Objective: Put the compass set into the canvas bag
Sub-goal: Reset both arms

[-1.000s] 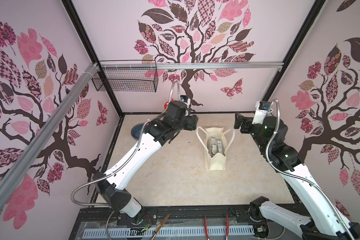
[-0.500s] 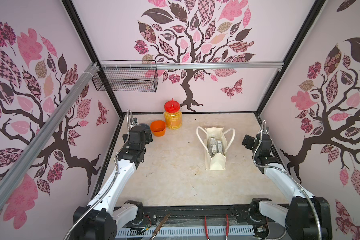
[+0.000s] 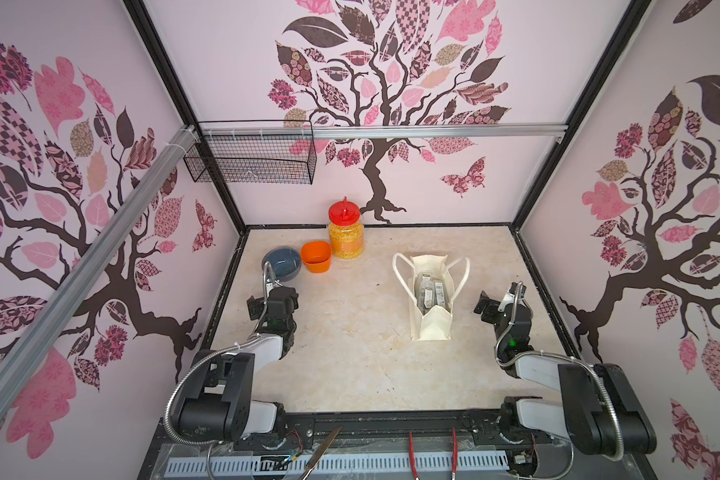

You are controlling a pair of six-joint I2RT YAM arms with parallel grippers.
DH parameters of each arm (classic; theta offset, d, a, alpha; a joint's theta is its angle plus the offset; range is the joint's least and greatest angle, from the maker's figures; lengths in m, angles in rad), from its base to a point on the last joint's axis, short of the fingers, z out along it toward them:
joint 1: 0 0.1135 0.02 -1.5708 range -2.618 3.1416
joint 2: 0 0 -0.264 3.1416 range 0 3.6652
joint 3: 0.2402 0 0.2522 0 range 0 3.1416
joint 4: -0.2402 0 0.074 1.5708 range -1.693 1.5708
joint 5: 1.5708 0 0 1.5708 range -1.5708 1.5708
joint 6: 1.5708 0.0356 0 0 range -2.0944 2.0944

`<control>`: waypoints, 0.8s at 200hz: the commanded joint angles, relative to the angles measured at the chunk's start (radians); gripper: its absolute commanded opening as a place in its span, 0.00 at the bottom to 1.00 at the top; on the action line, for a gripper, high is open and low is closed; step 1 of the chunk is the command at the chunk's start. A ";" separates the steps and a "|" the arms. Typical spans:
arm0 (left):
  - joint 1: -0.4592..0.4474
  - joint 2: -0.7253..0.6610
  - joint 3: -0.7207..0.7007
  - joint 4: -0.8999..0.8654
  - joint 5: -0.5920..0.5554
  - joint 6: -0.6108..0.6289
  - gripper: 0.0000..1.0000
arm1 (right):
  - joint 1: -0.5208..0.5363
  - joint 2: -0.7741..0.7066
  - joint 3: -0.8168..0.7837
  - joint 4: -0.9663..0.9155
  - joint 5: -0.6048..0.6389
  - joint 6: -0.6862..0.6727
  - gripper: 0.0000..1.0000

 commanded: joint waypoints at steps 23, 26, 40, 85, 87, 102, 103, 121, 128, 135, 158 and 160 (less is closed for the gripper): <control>0.052 0.122 -0.050 0.353 0.207 0.008 0.98 | 0.001 0.165 -0.005 0.327 -0.131 -0.045 1.00; 0.056 0.131 -0.046 0.357 0.223 0.010 0.98 | 0.002 0.183 -0.005 0.344 -0.136 -0.045 1.00; 0.059 0.165 -0.052 0.383 0.238 0.008 0.98 | 0.002 0.272 0.001 0.420 -0.156 -0.053 1.00; 0.079 0.176 -0.049 0.395 0.268 0.000 0.98 | 0.035 0.278 0.109 0.225 -0.168 -0.111 1.00; 0.078 0.175 -0.048 0.393 0.269 0.000 0.98 | 0.039 0.278 0.108 0.230 -0.163 -0.112 1.00; 0.078 0.175 -0.049 0.395 0.271 -0.001 0.98 | 0.043 0.277 0.111 0.222 -0.153 -0.111 1.00; 0.078 0.174 -0.049 0.395 0.272 -0.001 0.98 | 0.042 0.277 0.111 0.221 -0.153 -0.110 1.00; 0.080 0.176 -0.049 0.394 0.271 0.000 0.98 | 0.044 0.278 0.107 0.229 -0.149 -0.114 1.00; 0.079 0.175 -0.048 0.395 0.272 0.000 0.98 | 0.045 0.278 0.110 0.227 -0.150 -0.115 1.00; 0.079 0.176 -0.049 0.395 0.271 0.000 0.98 | 0.045 0.278 0.110 0.228 -0.150 -0.115 1.00; 0.078 0.175 -0.050 0.394 0.271 0.000 0.98 | 0.046 0.281 0.112 0.222 -0.149 -0.116 1.00; 0.078 0.174 -0.050 0.394 0.272 0.000 0.98 | 0.046 0.282 0.113 0.223 -0.149 -0.116 1.00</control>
